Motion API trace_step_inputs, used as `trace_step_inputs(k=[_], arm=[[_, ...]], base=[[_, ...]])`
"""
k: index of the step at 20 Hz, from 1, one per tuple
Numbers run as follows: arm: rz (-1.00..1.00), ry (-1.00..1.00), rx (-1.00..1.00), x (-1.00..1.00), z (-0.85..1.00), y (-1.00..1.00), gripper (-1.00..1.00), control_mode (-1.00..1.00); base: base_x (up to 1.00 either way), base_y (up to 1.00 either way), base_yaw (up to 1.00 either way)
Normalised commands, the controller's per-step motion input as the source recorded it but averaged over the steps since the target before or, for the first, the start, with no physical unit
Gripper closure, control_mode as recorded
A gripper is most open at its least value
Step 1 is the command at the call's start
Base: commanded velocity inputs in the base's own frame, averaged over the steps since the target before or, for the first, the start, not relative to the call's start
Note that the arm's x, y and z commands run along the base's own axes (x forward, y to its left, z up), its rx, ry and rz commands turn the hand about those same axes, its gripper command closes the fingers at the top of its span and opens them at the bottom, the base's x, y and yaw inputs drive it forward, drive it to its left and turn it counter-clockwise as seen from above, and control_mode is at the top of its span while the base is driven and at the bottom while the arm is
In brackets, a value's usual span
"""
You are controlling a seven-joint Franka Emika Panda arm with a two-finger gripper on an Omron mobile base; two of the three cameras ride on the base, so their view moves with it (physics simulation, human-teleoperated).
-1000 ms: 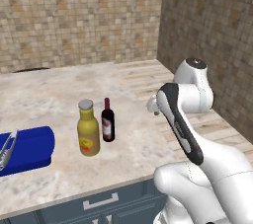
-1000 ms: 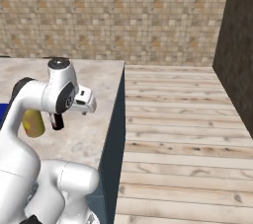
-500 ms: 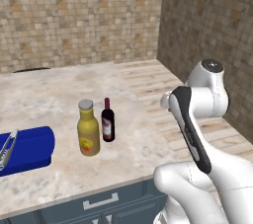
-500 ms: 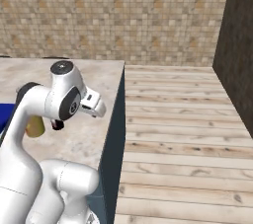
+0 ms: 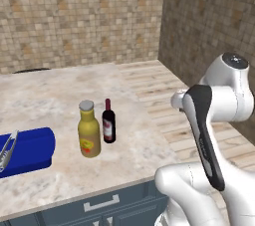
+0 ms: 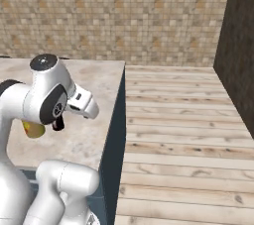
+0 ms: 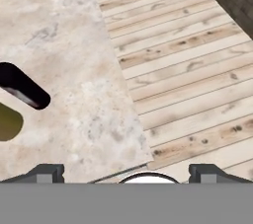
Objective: Place the drinks on the dining counter in a tight cluster.
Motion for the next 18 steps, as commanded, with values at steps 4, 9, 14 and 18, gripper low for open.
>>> trace_step_inputs(k=[4, 9, 14, 18], arm=[[0.00, -0.09, 0.00, -0.29, 0.00, 0.00, -1.00, -1.00], [0.00, 0.00, 0.00, 0.00, 0.00, 0.00, -1.00, -1.00], [0.00, 0.00, 0.00, 0.00, 0.00, 0.00, -1.00, 1.00], [0.00, 0.00, 0.00, 0.00, 0.00, 0.00, -1.00, 1.00]], base=[[0.00, 0.00, 0.00], [0.00, 0.00, 0.00], [-0.06, 0.00, 0.05], [-0.90, -0.15, 0.03]])
